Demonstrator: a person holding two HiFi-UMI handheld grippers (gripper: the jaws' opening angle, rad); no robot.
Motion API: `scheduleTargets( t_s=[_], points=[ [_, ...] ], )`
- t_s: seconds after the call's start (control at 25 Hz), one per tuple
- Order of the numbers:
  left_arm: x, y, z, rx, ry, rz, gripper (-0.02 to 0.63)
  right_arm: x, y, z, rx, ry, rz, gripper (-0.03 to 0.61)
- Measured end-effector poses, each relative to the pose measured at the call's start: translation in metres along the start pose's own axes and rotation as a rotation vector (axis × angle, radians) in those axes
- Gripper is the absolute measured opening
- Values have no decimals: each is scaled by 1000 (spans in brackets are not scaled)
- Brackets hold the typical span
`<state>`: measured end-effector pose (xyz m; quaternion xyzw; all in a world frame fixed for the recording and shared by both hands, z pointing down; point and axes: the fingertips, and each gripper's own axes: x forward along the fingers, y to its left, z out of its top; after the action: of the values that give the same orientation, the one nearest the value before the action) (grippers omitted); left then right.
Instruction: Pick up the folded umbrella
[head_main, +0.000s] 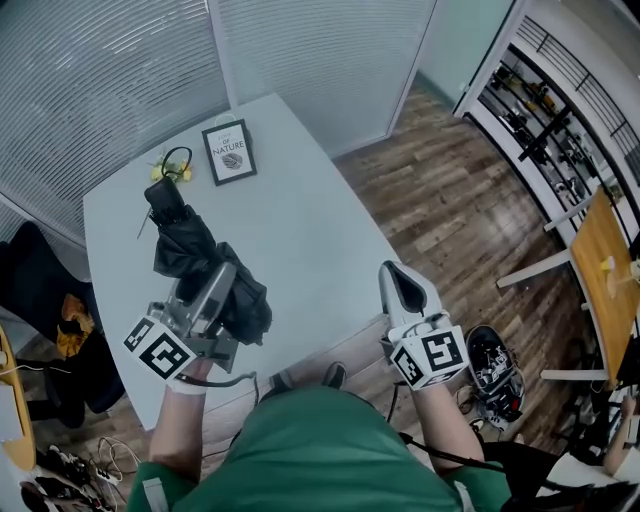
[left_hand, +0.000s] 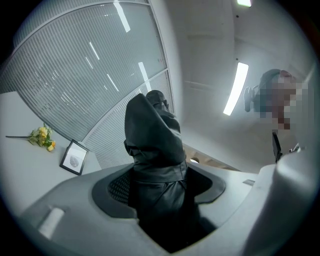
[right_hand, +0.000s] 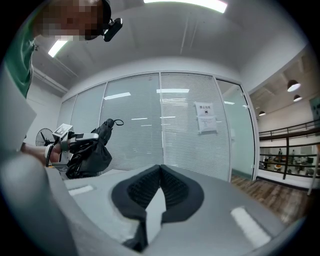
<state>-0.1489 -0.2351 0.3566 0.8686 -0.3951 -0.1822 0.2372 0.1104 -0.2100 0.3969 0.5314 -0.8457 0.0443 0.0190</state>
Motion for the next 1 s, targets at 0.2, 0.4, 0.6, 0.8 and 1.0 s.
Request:
scheduleTargets(
  t_s=[0.2,0.4,0.6,0.8,1.0],
  points=[
    [0,3,-2,-8,7,5,301,0,-1,-2,7,-2,-6,4],
    [0,2,-3,-11,9,1,302,-1,-4,-2,10,-6,-15,5],
    [-1,4,-4,-22,10,4,301,-1,-4,-2,12,-5,-17,5],
    [-1,5,-5,-23,12,7,301,-1,-5,-2,12,-3,-19,4],
    [-1,7,-8,-22,20,11,301,0,-5,-1,12,-4,-20,4]
  ],
)
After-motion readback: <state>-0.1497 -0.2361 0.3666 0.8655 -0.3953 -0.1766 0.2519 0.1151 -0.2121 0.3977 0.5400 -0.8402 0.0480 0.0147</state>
